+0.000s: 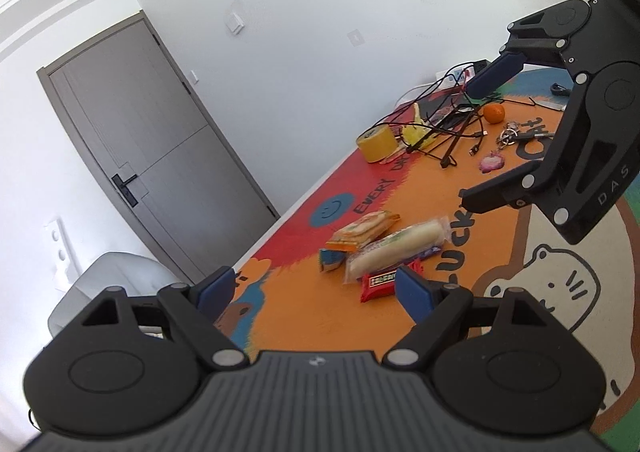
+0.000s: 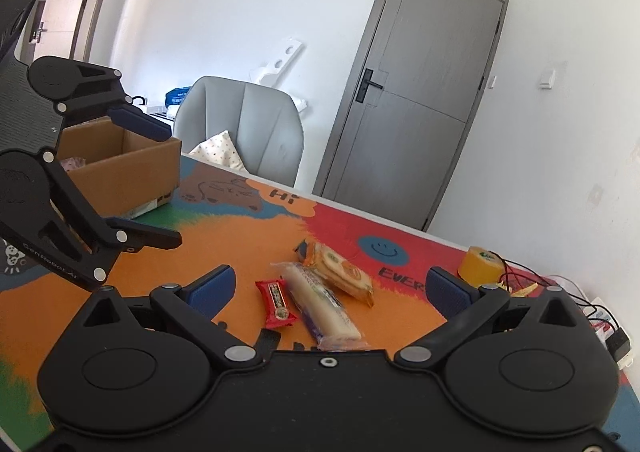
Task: Organize snacks
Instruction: 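Move both tools away from the box back toward the snack pile, then grasp the red snack bar with the left tool while the right tool grasps the white bread pack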
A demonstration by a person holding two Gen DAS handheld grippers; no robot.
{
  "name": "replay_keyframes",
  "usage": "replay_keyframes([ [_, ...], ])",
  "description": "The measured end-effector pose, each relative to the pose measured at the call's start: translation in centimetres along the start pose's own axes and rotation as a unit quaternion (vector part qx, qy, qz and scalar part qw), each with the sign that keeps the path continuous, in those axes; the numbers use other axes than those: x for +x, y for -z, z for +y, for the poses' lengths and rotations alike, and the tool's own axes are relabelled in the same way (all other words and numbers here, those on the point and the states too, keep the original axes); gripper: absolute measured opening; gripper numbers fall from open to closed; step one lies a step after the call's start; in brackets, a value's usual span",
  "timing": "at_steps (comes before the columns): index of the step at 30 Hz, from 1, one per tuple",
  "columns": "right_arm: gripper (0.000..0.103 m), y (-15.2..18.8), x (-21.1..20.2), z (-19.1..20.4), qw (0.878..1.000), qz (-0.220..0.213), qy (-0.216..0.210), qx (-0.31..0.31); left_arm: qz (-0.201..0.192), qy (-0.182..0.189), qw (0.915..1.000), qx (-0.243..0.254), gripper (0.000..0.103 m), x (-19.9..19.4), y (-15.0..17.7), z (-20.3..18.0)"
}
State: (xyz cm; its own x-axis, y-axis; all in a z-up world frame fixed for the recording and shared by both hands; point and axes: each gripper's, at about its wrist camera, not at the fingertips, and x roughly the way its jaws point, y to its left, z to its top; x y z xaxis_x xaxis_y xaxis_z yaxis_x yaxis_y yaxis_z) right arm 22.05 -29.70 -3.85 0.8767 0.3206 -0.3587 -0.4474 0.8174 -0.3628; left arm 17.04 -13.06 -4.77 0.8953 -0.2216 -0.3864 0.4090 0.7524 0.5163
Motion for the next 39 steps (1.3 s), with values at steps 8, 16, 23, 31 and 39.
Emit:
replay_keyframes([
  [8, 0.093, 1.7, 1.9, -0.5, 1.0, 0.018, -0.002, -0.011, 0.007, 0.025, 0.9996, 0.008, 0.084, 2.6, -0.3, -1.3],
  [16, 0.066, 3.4, 4.3, -1.8, 0.998, 0.05, -0.021, 0.021, 0.018, 0.047, 0.9987, 0.014, 0.081, 5.9, -0.4, -2.6],
  [23, 0.058, 4.0, 6.2, -2.5, 0.997, 0.062, -0.032, 0.03, 0.045, 0.069, 0.9966, 0.008, 0.075, 9.2, 0.3, -3.4],
  [31, 0.056, 4.3, 8.4, -3.8, 0.996, 0.069, -0.04, 0.046, 0.077, 0.086, 0.9933, -0.014, 0.075, 12.3, 0.8, -3.5],
  [39, 0.056, 4.4, 10.4, -3.7, 0.995, 0.077, -0.055, 0.043, 0.084, 0.098, 0.9912, -0.029, 0.075, 14.1, 1.4, -3.0],
])
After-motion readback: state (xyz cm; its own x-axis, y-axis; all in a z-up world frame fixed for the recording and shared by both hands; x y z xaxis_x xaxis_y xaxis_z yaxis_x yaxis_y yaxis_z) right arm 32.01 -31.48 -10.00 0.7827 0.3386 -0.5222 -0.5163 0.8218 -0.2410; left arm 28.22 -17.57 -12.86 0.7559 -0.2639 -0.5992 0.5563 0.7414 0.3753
